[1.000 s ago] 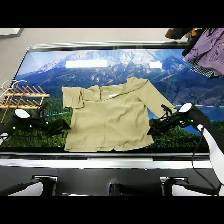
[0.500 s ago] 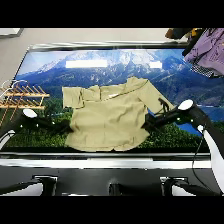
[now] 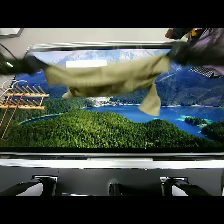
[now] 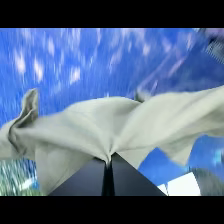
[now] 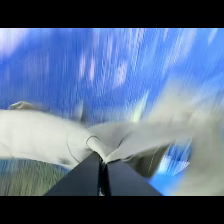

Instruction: Fold the clothes and pants, and hang the long-sleeved shirts on hangers.

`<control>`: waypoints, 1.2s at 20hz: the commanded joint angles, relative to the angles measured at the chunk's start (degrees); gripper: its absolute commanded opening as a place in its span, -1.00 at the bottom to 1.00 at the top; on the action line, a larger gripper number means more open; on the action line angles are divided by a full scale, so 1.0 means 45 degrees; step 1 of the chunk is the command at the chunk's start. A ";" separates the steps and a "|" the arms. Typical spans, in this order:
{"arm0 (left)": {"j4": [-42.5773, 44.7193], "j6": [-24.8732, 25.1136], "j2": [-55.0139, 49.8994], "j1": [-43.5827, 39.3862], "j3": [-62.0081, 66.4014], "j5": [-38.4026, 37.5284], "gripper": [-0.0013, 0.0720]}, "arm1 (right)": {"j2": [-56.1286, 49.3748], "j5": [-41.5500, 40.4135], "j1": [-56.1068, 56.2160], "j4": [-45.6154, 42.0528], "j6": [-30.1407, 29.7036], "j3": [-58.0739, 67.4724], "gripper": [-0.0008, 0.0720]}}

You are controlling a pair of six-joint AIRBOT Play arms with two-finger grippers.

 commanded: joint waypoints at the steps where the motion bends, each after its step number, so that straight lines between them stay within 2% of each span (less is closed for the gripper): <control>1: 0.1486 -0.1307 0.1321 0.0010 0.2429 0.0034 -0.91 | 0.1452 0.0525 -0.0005 -0.2380 0.1326 0.2817 -0.89; 3: 0.2516 -0.2113 0.2458 0.0010 0.2429 -0.0257 -0.91 | 0.2866 0.1350 -0.0005 -0.2603 0.1588 0.2812 -0.89; 6: 0.2900 -0.2331 0.3978 0.0010 0.2424 -0.0787 -0.91 | 0.4760 0.2914 -0.0005 -0.2730 0.1622 0.2812 -0.89; 9: 0.3113 -0.3079 0.4964 0.0010 0.2424 -0.0908 -0.91 | 0.6013 0.2817 -0.0005 -0.3691 0.2555 0.2812 -0.89; 12: 0.3279 -0.3769 0.5100 0.0010 0.2409 -0.1010 -0.91 | 0.5984 0.2589 -0.0005 -0.4556 0.3356 0.2812 -0.89; 15: 0.3274 -0.3755 0.4483 0.0005 0.1889 -0.1005 -0.91 | 0.4590 0.2773 -0.0005 -0.4279 0.3920 0.2812 -0.89; 18: 0.3269 -0.3696 0.3016 0.0005 0.0758 -0.0996 -0.91 | 0.1938 0.3089 -0.0005 -0.2603 0.4299 0.2812 -0.89; 21: 0.3269 -0.3162 0.0457 -0.0267 -0.0165 -0.0729 -0.91 | -0.1520 0.3055 0.0107 -0.0418 0.4240 0.2807 -0.89; 24: 0.3274 -0.2540 -0.2841 -0.1015 -0.0311 0.0170 -0.91 | -0.5158 0.2642 0.0811 -0.0374 0.3905 0.2807 -0.89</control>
